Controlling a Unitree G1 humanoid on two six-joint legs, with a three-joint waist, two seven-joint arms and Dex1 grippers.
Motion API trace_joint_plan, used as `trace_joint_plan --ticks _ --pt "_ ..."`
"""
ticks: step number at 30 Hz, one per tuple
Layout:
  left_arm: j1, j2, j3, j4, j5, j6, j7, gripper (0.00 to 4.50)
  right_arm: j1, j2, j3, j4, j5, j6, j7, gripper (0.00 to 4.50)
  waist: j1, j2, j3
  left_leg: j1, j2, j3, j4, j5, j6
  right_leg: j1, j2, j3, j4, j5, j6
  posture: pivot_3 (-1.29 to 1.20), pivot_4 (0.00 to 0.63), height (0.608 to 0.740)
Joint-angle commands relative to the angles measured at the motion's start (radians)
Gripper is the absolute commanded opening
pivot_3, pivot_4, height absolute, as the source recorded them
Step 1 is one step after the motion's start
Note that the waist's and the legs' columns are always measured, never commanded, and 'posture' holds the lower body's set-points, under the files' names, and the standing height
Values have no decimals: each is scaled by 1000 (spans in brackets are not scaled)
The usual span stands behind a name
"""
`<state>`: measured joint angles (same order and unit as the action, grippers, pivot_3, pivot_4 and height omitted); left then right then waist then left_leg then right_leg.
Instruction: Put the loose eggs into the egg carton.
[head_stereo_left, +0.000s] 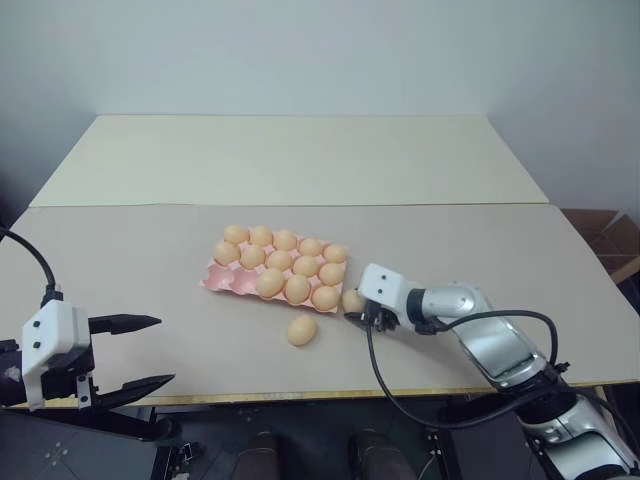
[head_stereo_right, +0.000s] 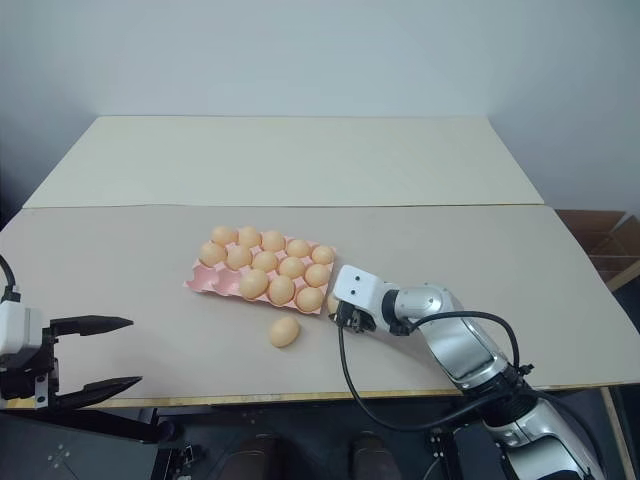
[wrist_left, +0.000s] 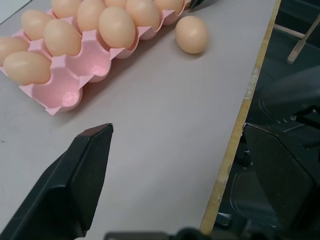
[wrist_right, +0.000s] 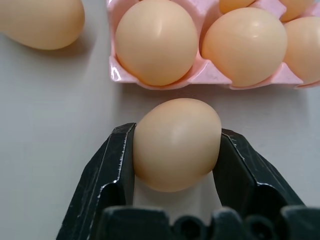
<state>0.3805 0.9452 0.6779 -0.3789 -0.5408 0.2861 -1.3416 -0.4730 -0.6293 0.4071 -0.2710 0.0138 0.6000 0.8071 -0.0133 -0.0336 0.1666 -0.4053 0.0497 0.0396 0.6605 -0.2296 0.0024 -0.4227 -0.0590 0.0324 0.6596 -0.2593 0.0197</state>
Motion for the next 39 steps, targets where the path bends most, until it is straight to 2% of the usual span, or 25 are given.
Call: trace_joint_plan --ticks 1,4,8,11,15,17,21,28,32,39 --pt "3 -3 26 -5 0 -22 6 4500 18 -64 -75 -87 6 -12 26 2042 0 0 0 0 0 0 0 0 0 0 0 0 0 0 0 0 150 740" --pt "6 -4 29 -1 1 -24 6 4500 -2 -111 -121 -137 25 23 49 2042 0 0 0 0 0 0 0 0 0 0 0 0 0 0 0 0 150 740" --pt "11 -3 26 7 8 -25 7 4500 -126 -82 -153 -191 91 106 77 2042 -14 0 0 1 1 0 0 0 0 -1 1 1 2 0 0 0 150 740" --pt "8 -2 20 11 11 -26 9 4500 -194 -29 -141 -200 126 155 74 2042 -18 0 0 2 2 0 0 0 0 -1 3 1 2 0 0 0 150 740" --pt "2 1 7 6 13 -25 20 4500 -323 154 -30 -110 101 151 17 2042 -27 0 0 1 2 0 0 0 0 -1 2 2 2 0 0 0 150 740" --pt "11 -3 15 -6 11 -21 26 4500 -381 242 29 -23 70 120 -8 2042 -29 0 0 1 2 0 0 0 0 -1 2 1 3 0 0 0 150 740" --pt "40 -11 35 -20 12 -22 29 4500 -450 351 72 102 44 81 -31 2042 -28 0 0 1 2 0 0 0 0 -2 1 1 3 0 -1 0 150 740" --pt "91 -32 66 -54 3 -13 50 4500 -528 523 169 351 -63 -147 -81 2042 -30 0 0 0 1 0 0 0 0 -2 0 0 4 0 -1 0 150 740" --pt "107 -41 73 -67 2 -11 59 4500 -546 599 190 481 -117 -242 -119 2042 -32 0 0 0 1 0 0 0 -1 -2 0 0 4 0 -1 0 150 740" --pt "139 -54 89 -95 -2 -7 75 4500 -547 633 188 598 -176 -352 -120 2042 -33 -1 -1 0 1 -1 0 -1 -2 -2 0 0 4 1 -1 0 150 740"
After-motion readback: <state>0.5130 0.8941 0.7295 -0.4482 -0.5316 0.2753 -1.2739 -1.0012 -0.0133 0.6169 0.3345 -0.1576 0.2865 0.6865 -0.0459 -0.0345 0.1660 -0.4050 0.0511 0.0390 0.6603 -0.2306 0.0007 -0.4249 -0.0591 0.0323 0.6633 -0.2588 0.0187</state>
